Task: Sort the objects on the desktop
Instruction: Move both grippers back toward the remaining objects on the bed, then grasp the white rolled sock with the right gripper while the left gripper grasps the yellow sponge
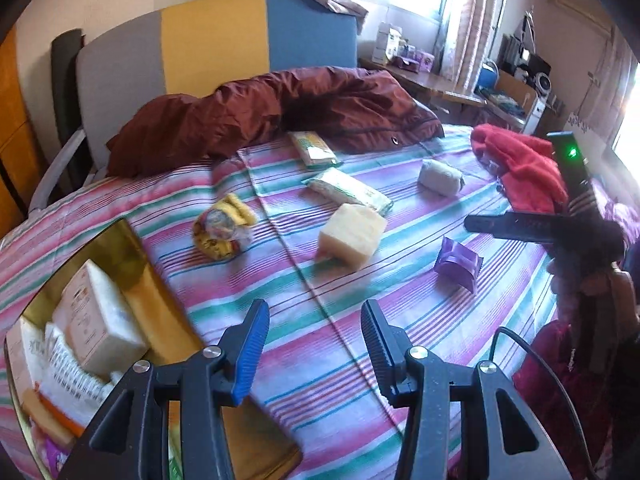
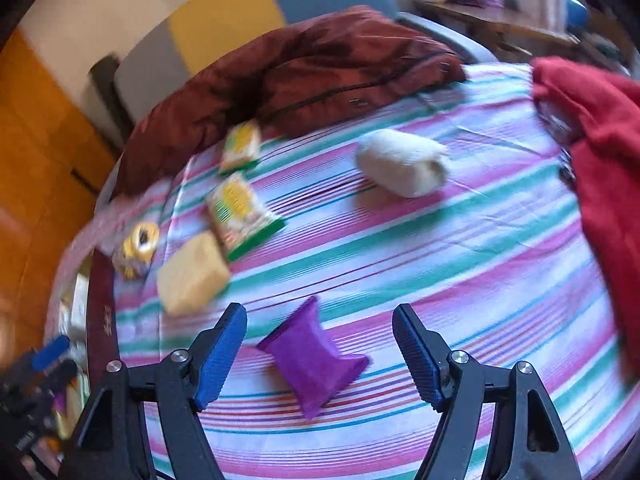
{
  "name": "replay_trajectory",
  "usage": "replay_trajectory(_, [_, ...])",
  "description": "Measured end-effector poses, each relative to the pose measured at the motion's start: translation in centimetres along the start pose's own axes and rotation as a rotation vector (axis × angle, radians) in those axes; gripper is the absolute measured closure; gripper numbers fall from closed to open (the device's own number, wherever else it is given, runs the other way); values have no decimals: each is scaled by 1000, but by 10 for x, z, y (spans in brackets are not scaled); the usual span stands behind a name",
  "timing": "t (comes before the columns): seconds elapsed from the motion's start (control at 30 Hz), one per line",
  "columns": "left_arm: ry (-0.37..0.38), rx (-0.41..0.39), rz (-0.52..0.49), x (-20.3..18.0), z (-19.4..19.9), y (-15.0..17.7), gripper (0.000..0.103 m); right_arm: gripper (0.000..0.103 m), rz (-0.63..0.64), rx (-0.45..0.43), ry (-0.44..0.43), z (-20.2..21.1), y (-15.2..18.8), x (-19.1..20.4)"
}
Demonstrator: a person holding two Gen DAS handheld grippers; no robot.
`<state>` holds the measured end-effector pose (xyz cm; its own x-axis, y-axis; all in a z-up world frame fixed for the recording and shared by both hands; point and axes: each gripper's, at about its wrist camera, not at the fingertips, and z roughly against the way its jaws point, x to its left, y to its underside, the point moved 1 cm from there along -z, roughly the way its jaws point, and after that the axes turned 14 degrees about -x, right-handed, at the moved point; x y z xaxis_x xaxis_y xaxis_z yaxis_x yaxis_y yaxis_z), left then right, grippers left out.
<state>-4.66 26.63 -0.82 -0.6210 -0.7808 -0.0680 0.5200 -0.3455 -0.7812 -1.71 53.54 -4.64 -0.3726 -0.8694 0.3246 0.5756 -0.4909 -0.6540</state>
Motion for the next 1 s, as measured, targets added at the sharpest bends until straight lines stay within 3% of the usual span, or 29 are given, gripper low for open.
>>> replay_trajectory(0.23, [45,59,-78,-25,-49,-13,55,27,-143,-7,65,0,-6,-29])
replay_trajectory(0.37, [85,102,-84,-31,-75,-17,53,27,-188,17,45,-2,-6,-36])
replay_trajectory(0.47, [88,114,-109,-34,-89,-21,53,27,-128,32,41,0,-12,-28])
replay_trajectory(0.63, [108,148,-127,-35,-111,-25,52,22,29,-22,57,-7,-46,-12])
replay_trajectory(0.8, [138,157,-130,-33,-121,-28,47,22,163,-60,91,-41,-75,-6])
replay_trajectory(1.0, [159,157,-146,-33,-132,-34,41,21,236,-52,100,-84,-85,-17])
